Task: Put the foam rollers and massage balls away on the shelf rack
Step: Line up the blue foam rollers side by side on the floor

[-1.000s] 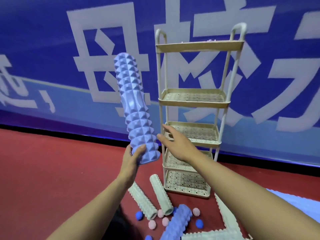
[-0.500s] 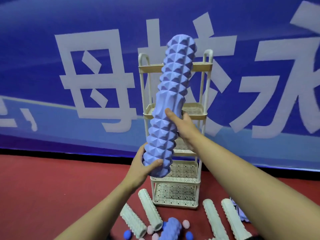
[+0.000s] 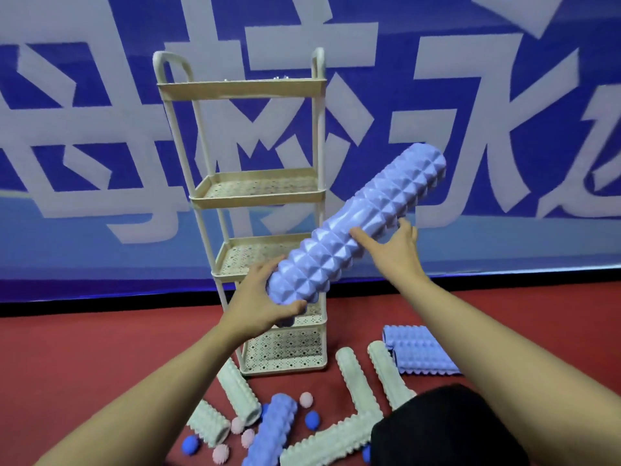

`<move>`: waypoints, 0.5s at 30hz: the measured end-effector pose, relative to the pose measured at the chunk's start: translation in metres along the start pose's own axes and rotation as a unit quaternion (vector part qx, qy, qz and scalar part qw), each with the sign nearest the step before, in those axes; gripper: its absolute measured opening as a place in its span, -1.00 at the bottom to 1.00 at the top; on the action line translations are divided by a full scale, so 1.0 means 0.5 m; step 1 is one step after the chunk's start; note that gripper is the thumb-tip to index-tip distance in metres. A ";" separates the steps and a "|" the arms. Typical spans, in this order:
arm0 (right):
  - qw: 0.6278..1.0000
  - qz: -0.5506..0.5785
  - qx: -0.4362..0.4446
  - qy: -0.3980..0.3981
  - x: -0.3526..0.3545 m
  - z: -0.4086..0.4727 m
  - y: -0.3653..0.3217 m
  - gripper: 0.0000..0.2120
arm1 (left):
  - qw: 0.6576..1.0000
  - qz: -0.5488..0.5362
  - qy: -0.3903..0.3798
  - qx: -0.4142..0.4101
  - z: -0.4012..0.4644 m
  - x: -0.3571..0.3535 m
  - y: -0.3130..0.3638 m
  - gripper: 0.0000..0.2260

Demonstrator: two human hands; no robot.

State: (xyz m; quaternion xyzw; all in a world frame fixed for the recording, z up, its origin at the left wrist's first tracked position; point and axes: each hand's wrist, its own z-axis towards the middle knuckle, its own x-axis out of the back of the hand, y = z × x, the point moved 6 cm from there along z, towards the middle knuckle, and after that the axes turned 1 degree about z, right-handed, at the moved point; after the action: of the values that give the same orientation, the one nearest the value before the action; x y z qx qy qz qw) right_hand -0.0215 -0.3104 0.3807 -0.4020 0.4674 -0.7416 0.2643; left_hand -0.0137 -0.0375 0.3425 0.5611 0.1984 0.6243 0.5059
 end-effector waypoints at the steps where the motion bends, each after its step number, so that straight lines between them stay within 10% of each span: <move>1: 0.998 -0.056 0.030 0.006 0.025 0.006 0.021 0.12 | 1.000 0.021 -0.004 -0.003 0.014 -0.014 0.004 -0.34; 8: 0.851 -0.412 0.304 -0.112 0.115 0.064 0.090 -0.08 | 0.965 0.223 -0.109 -0.083 0.110 -0.107 0.018 -0.12; 15: 0.791 -0.482 0.175 -0.332 0.140 0.105 0.217 -0.03 | 0.920 0.278 -0.206 -0.187 0.164 -0.238 0.009 -0.09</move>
State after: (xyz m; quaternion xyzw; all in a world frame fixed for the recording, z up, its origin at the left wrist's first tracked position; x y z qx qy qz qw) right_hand -0.0128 -0.4352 0.3196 -0.7439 -0.0414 -0.6625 0.0773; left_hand 0.0418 -0.1671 0.3107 0.6049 -0.1942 0.6365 0.4373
